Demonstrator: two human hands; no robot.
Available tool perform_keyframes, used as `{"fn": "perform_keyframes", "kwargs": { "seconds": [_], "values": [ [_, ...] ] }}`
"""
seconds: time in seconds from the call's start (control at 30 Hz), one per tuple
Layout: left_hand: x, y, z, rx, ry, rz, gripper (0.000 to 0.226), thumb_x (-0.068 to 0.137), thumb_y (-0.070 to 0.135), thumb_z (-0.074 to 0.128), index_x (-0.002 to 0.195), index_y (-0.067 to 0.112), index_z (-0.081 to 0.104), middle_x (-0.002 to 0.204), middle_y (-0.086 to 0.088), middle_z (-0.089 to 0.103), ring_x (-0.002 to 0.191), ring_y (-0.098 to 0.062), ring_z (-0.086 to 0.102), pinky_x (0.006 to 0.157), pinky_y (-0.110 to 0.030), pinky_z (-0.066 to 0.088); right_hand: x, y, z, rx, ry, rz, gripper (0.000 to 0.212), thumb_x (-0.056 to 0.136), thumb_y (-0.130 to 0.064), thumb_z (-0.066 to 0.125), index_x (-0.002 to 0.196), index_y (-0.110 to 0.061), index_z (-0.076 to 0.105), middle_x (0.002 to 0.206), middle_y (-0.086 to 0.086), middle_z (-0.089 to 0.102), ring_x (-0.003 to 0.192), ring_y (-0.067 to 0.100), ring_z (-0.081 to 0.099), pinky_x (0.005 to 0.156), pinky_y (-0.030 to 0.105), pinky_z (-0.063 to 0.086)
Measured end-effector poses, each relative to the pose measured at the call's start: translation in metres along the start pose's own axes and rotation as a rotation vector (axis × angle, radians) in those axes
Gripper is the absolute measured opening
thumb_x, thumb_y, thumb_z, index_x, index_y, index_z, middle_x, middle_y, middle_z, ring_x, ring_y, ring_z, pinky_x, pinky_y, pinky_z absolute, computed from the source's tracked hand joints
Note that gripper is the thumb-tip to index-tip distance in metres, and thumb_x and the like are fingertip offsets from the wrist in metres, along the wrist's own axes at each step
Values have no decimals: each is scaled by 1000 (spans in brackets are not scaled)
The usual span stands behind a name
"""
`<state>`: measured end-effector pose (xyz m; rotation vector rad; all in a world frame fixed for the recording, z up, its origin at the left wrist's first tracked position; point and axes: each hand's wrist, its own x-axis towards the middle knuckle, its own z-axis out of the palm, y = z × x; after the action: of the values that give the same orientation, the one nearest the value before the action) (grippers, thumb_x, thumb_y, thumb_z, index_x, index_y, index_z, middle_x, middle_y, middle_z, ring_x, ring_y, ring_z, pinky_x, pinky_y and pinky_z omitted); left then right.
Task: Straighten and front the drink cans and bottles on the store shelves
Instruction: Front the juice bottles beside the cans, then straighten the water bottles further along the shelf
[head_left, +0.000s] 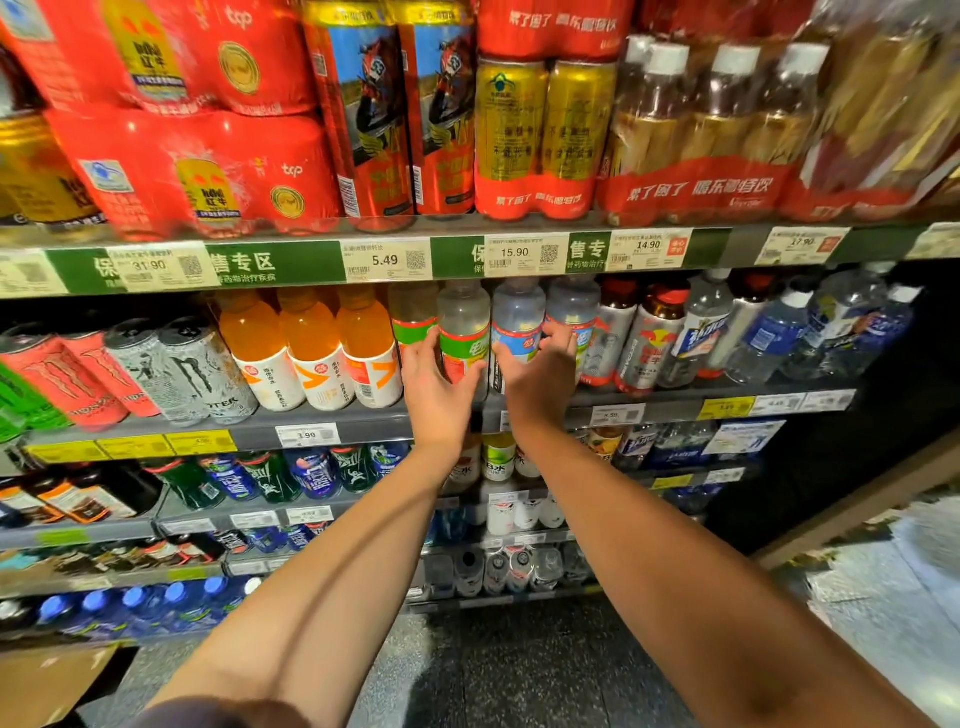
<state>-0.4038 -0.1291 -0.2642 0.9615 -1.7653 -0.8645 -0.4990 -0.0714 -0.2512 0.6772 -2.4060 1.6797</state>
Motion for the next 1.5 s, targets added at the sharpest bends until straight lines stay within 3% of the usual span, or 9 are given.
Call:
{"fn": "perform_keyframes", "kwargs": {
  "seconds": [0.23, 0.47, 0.6, 0.8, 1.03, 1.13, 1.2, 1.37, 1.5],
  "values": [
    [0, -4, -3, -11, -7, -1, 69, 82, 28, 80, 141, 13, 47, 131, -3, 56, 124, -16, 52, 107, -40, 44, -17, 8, 5, -37, -35, 26, 55, 76, -18, 71, 123, -1, 47, 114, 18, 56, 103, 34, 56, 88, 47, 49],
    [-9, 0, -5, -42, 27, 14, 57, 82, 17, 79, 133, 9, 54, 117, -7, 58, 106, -8, 53, 97, -16, 44, -15, 14, 6, -48, -51, 18, 50, 73, -24, 77, 109, -8, 47, 104, 12, 55, 95, 30, 56, 82, 44, 47],
    [-18, 7, -3, -160, -7, 18, 37, 79, 19, 78, 107, 15, 54, 96, -4, 56, 83, -21, 54, 77, -43, 51, -23, 18, -6, -17, -44, 23, 42, 80, -35, 73, 105, -10, 52, 103, 8, 58, 97, 26, 55, 80, 36, 45],
    [-41, 22, 15, -182, -133, 8, 32, 83, 32, 78, 102, 26, 54, 95, 12, 57, 79, -14, 61, 67, -42, 55, -33, 26, -32, -33, 23, 65, 42, 83, -31, 74, 114, -12, 53, 111, 5, 59, 102, 22, 57, 85, 35, 49],
    [-58, 46, 41, -175, -275, 32, 28, 85, 34, 73, 109, 25, 61, 105, 5, 65, 86, -9, 64, 76, -34, 56, -12, 40, -79, -28, 149, 79, 44, 85, -47, 61, 113, -14, 52, 108, 9, 60, 99, 28, 59, 85, 45, 52],
    [-63, 57, 60, -212, -340, -35, 38, 85, 30, 75, 121, 22, 64, 114, 7, 69, 90, -2, 66, 75, -18, 55, 8, 55, -103, -53, 159, 139, 59, 87, -45, 62, 126, -2, 50, 126, 19, 57, 116, 34, 54, 100, 46, 45],
    [-68, 67, 75, -240, -362, -70, 37, 86, 23, 75, 121, 19, 65, 110, 13, 67, 87, 10, 63, 72, -6, 50, 23, 65, -114, -66, 189, 129, 55, 85, -54, 61, 114, -9, 53, 114, 16, 62, 107, 34, 59, 92, 49, 50],
    [-75, 77, 124, -240, -290, -77, 45, 80, 21, 73, 123, 15, 64, 121, -3, 68, 107, -21, 68, 91, -45, 57, 56, 84, -134, -78, 152, 32, 45, 85, -41, 72, 112, -10, 54, 111, 10, 60, 103, 30, 59, 87, 47, 52],
    [-75, 91, 146, -123, -199, -116, 54, 84, 22, 67, 136, 13, 56, 131, -7, 63, 119, -21, 61, 104, -42, 49, 71, 101, -135, -112, 6, -24, 58, 78, -42, 76, 120, -9, 54, 118, 9, 57, 110, 27, 56, 93, 29, 45]
  ]
}}
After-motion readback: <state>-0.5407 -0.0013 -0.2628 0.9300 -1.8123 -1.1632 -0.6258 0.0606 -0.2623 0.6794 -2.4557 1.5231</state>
